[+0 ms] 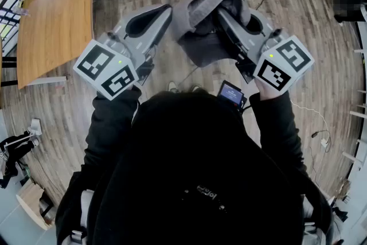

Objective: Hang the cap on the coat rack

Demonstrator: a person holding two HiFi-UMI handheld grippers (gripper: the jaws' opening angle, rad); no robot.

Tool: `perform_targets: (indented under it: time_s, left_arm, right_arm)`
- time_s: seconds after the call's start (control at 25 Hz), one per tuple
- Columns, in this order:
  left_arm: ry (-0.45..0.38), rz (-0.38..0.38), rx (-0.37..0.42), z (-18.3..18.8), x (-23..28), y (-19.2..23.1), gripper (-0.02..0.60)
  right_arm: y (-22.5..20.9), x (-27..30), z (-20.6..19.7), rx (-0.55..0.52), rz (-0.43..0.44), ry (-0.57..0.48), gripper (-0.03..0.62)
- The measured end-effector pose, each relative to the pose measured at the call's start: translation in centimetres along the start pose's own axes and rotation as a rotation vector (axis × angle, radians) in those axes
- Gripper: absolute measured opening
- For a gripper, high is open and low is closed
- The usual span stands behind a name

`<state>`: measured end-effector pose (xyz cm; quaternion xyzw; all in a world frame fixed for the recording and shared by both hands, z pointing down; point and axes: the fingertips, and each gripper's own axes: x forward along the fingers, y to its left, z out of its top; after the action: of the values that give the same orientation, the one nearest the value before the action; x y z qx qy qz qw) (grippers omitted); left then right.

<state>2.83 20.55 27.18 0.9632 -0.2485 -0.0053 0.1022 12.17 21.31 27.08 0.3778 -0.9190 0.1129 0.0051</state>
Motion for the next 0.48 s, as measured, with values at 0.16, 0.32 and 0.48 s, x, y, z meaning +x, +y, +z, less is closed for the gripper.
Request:
perform_targets:
  time_s: [0.16, 0.32, 0.48]
  left_arm:
    - [0.01, 0.017, 0.005, -0.3, 0.4, 0.6, 0.0]
    - [0.013, -0.004, 0.007, -0.6, 0.4, 0.2, 0.002]
    - [0.027, -0.004, -0.001, -1.0, 1.3, -0.6, 0.002]
  right_arm:
    - [-0.4, 0.2, -0.2, -0.006, 0.004, 0.004, 0.021]
    - [-0.6, 0.1, -0.6, 0.01, 0.009, -0.001, 0.021]
    - [-1.0, -1.1, -0.5, 0.025, 0.03, -0.014, 0.023]
